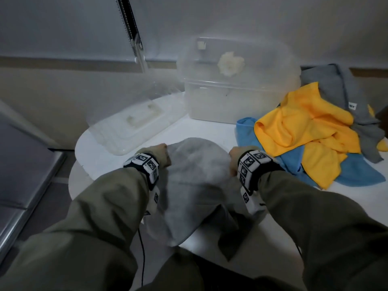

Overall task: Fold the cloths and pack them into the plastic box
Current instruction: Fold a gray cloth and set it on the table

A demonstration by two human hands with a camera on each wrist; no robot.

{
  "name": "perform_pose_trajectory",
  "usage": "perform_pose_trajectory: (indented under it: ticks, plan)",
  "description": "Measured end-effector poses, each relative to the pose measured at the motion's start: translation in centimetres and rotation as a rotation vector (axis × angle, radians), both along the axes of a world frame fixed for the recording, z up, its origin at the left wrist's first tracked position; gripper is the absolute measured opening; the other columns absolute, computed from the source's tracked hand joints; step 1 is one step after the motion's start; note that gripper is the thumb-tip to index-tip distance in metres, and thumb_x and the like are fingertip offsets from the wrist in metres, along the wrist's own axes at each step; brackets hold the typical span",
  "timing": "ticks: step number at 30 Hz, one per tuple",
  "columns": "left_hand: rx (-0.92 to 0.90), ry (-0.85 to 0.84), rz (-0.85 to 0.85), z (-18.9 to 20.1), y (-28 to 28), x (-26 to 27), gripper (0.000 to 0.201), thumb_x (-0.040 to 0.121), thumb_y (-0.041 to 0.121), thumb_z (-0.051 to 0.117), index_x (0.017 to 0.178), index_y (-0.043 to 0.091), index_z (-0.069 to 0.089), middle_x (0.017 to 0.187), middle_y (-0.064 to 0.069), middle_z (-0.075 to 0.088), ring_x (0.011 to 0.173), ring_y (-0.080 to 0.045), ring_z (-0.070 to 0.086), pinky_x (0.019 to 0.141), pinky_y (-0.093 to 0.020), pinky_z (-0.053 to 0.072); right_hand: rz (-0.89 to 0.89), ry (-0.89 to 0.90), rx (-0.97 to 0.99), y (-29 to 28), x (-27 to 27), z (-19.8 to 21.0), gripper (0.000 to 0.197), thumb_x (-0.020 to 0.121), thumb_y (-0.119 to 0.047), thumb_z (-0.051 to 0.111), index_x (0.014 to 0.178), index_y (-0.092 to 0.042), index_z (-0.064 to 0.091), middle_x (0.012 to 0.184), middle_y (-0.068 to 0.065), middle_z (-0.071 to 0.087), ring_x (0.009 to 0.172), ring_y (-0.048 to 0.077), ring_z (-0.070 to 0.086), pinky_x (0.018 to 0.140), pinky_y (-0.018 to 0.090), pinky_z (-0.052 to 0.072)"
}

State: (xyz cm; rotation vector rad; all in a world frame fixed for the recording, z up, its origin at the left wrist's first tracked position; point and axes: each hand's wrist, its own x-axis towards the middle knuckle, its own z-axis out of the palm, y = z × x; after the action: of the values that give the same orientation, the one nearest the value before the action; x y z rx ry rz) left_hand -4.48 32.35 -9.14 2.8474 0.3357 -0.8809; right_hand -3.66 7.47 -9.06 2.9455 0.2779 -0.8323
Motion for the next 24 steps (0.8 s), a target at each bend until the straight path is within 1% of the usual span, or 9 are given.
perform_pose_trajectory:
  ticks: [3,6,9,12,16,17,19,21,24]
  plan:
    - [0.114,-0.014,-0.137,1.7,-0.1,1.4,0.040,0.078,0.040,0.067,0.110,0.016,0.064,0.117,-0.007,0.062,0.107,-0.026,0.059,0.093,-0.035,0.048,0.047,-0.081,-0.076,-0.2,2.4,2.5,0.019,0.083,-0.022,0.059,0.099,-0.013,0.065,0.108,0.008,0.065,0.093,0.029,0.061,0.078,0.032,0.049]
    - [0.096,-0.280,-0.022,3.8,0.6,2.7,0.041,0.080,0.036,0.059,0.116,0.015,0.056,0.126,-0.010,0.042,0.116,-0.033,0.043,0.100,-0.047,0.041,-0.068,-0.183,0.088,-0.5,4.8,4.5,0.021,0.085,-0.016,0.048,0.101,-0.013,0.061,0.115,0.015,0.062,0.104,0.034,0.059,0.082,0.035,0.048]
    - [-0.072,-0.559,0.085,5.0,1.4,3.4,0.029,0.088,0.020,0.044,0.115,0.012,0.053,0.137,-0.010,0.039,0.124,-0.034,0.036,0.104,-0.044,0.032,-0.234,-0.173,0.209,-1.3,6.0,5.5,0.026,0.088,-0.009,0.047,0.113,-0.006,0.056,0.121,0.018,0.058,0.108,0.036,0.057,0.090,0.035,0.045]
    - [-0.171,-0.613,0.147,5.0,2.1,3.1,0.012,0.087,0.019,0.040,0.088,0.019,0.052,0.106,-0.010,0.057,0.097,-0.034,0.052,0.085,-0.036,0.041,-0.412,-0.246,0.490,-1.9,5.9,4.8,0.028,0.080,-0.013,0.064,0.102,-0.012,0.046,0.107,0.015,0.052,0.091,0.028,0.051,0.078,0.029,0.041]
    - [-0.573,-0.605,0.273,2.6,3.3,2.1,0.015,0.081,0.010,0.048,0.066,0.014,0.049,0.075,-0.006,0.054,0.076,-0.020,0.047,0.068,-0.024,0.037,-0.759,-0.252,1.105,-2.1,4.1,4.5,0.039,0.075,0.002,0.070,0.094,-0.015,0.041,0.076,-0.001,0.042,0.068,0.016,0.044,0.050,0.016,0.041]
    - [-0.624,-0.562,0.286,2.2,3.6,1.8,0.016,0.073,0.011,0.052,0.059,0.015,0.045,0.065,-0.005,0.051,0.073,-0.020,0.045,0.062,-0.024,0.036,-0.827,-0.268,1.192,-2.2,4.0,4.7,0.029,0.078,0.002,0.066,0.088,-0.013,0.044,0.073,-0.001,0.043,0.065,0.014,0.044,0.048,0.011,0.040]
    - [-0.639,-0.320,0.244,2.1,3.8,0.8,0.016,0.052,0.016,0.061,0.056,0.017,0.046,0.051,0.000,0.047,0.069,-0.021,0.044,0.057,-0.024,0.036,-0.851,-0.232,1.160,-2.7,4.3,4.9,0.007,0.085,-0.010,0.062,0.084,-0.010,0.055,0.080,0.002,0.052,0.075,0.016,0.050,0.065,0.015,0.043]
    - [-0.660,0.028,0.149,2.2,3.6,-0.3,0.035,0.033,0.028,0.071,0.065,0.021,0.057,0.056,0.006,0.055,0.068,-0.019,0.050,0.062,-0.024,0.040,-0.821,-0.064,0.950,-2.9,4.1,4.4,0.021,0.090,-0.029,0.058,0.096,-0.010,0.062,0.090,0.002,0.055,0.086,0.017,0.052,0.080,0.023,0.039]
    - [-0.636,0.287,0.122,2.5,2.9,-1.9,0.040,0.055,0.059,0.067,0.075,0.025,0.066,0.067,0.010,0.067,0.062,-0.012,0.060,0.066,-0.024,0.039,-0.834,0.242,0.813,-3.0,2.3,3.3,0.037,0.088,-0.037,0.059,0.065,-0.009,0.051,0.044,0.004,0.053,0.038,0.017,0.049,0.051,0.020,0.042]
